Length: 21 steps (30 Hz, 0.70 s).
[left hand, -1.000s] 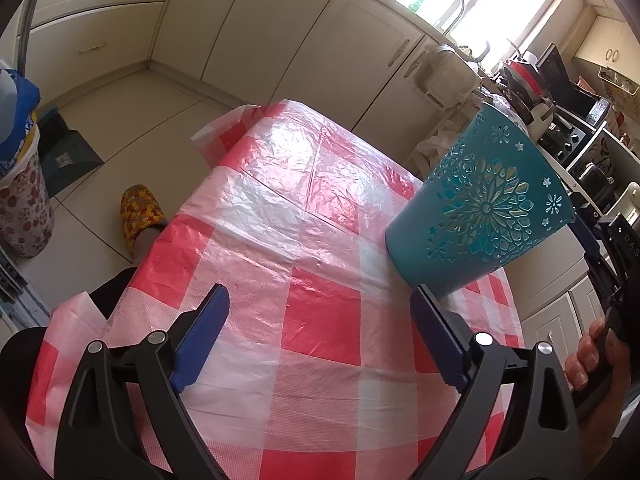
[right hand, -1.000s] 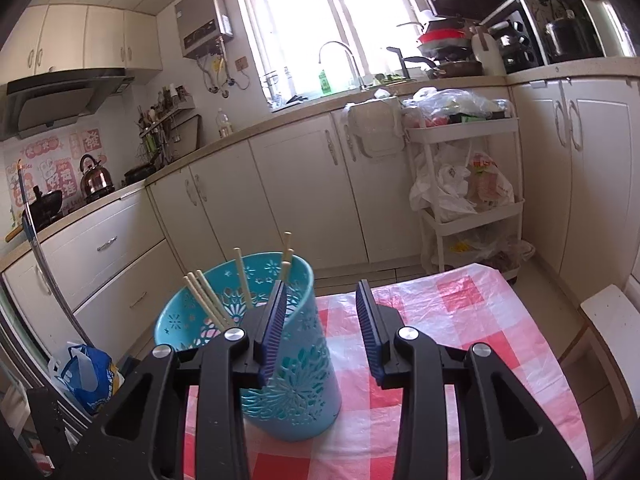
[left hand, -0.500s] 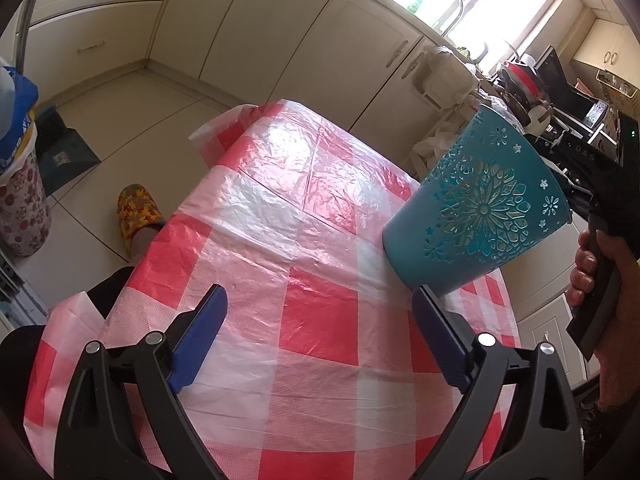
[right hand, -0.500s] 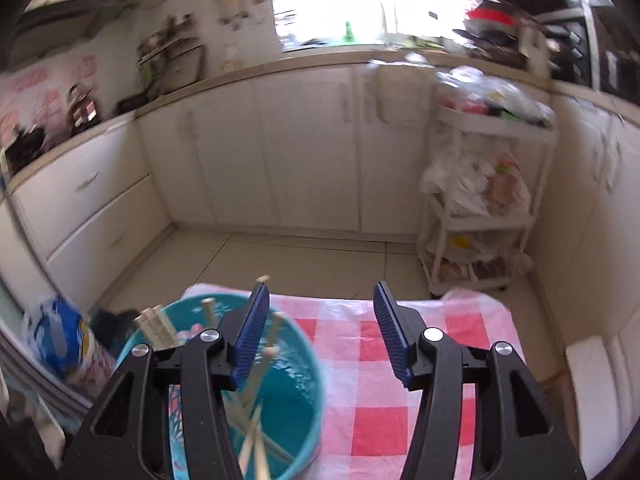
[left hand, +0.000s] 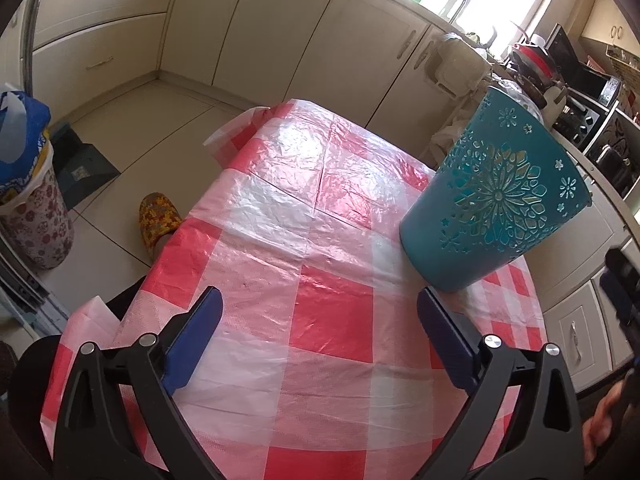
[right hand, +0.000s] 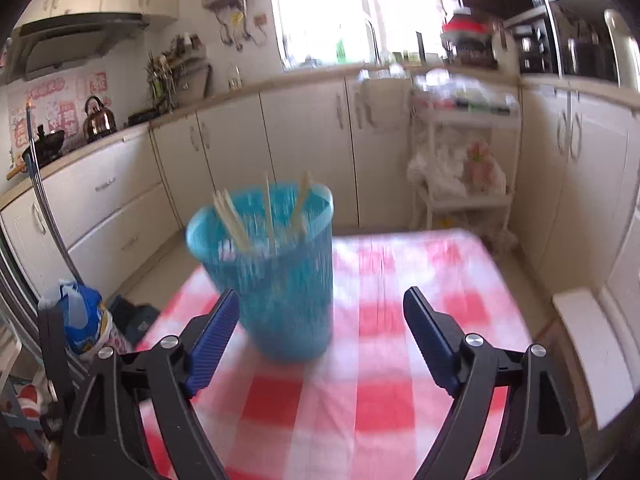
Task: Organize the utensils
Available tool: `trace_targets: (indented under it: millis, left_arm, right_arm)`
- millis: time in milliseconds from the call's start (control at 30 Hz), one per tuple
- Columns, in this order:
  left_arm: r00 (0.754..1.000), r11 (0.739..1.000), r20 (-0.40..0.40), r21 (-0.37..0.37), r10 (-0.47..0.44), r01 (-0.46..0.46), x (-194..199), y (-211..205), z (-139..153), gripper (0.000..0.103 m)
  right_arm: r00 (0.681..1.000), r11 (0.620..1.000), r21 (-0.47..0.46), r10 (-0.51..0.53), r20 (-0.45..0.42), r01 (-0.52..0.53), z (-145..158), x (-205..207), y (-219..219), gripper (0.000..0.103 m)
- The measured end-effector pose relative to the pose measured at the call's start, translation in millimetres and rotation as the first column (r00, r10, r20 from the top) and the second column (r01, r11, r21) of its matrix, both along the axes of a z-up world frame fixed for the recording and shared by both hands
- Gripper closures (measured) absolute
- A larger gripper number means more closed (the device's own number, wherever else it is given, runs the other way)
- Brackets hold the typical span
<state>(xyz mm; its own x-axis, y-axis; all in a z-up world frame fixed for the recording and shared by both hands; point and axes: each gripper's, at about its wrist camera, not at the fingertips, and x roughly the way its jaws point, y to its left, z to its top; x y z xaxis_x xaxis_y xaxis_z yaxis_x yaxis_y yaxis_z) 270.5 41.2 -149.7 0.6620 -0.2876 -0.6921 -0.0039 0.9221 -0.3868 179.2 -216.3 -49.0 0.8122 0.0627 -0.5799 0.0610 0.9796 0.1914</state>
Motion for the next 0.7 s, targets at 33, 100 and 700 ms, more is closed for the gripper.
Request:
trace_targets:
  millis: [33, 100, 700]
  left_arm:
    - [1.000, 1.000, -0.001, 0.015, 0.001, -0.001, -1, -1, 1, 0.008]
    - [1.000, 0.999, 0.003, 0.049, 0.000, 0.000, -5, -4, 3, 0.008]
    - [0.998, 0.976, 0.052, 0.216, -0.026, 0.014, -105, 0, 95, 0.008]
  right_arm:
    - [1.000, 1.000, 0.008, -0.002, -0.031, 0.002, -9, -3, 1, 0.022]
    - [0.994, 0.999, 0.029, -0.010, -0.109, 0.014, -30, -5, 1, 0.022]
    - [0.989, 0.996, 0.072, 0.056, -0.136, -0.047, 20, -92, 42, 0.008]
